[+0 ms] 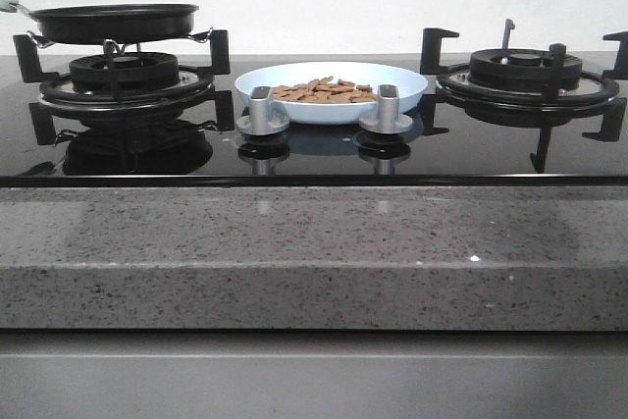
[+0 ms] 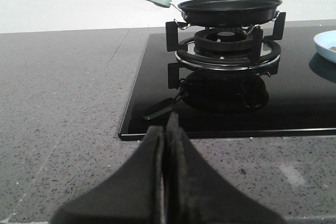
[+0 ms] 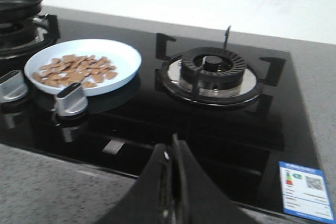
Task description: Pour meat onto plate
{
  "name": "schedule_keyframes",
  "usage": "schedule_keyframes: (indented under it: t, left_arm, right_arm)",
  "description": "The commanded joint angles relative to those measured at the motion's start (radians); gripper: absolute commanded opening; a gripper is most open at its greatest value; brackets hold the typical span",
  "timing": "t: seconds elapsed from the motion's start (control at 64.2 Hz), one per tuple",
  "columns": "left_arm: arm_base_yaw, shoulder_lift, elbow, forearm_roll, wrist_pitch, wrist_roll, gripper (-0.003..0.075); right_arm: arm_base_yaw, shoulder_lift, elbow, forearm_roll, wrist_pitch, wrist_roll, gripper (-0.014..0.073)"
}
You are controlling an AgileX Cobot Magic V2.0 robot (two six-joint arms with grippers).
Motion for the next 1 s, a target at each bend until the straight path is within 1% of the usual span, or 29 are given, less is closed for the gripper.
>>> schedule_keyframes:
  t: [0.0, 0.078, 0.202, 0.374, 0.451, 0.981]
  left_arm:
    - [0.0, -0.017, 0.007, -0.01, -0.082, -0.01, -0.002]
    - [0.0, -0.017, 0.007, -0.01, -0.082, -0.01, -0.002]
    - [0.0, -0.017, 0.007, -0.01, -0.082, -0.01, -0.002]
    - [0.0, -0.017, 0.007, -0.01, -0.082, -0.01, -0.002]
    - [0.0, -0.017, 0.007, -0.01, -0.082, -0.01, -0.002]
    - [0.0, -0.017, 0.007, -0.01, -0.082, -0.01, -0.002]
  right_arm:
    - [-0.033, -0.037, 0.054, -0.011, -0.173, 0.021, -0.0071]
    - [-0.066, -0.097, 0.138, -0.012, -0.211, 0.061, -0.0071]
    - [-0.114, -0.204, 0.256, -0.012, -0.215, 0.105, -0.0071]
    - [-0.147, -0.284, 0.33, -0.012, -0.219, 0.105, -0.0071]
    - [-0.148, -0.308, 0.33, -0.013, -0.19, 0.105, -0.0071]
    - [-0.148, -0.306, 0.33, -0.015, -0.188, 0.105, -0.0071]
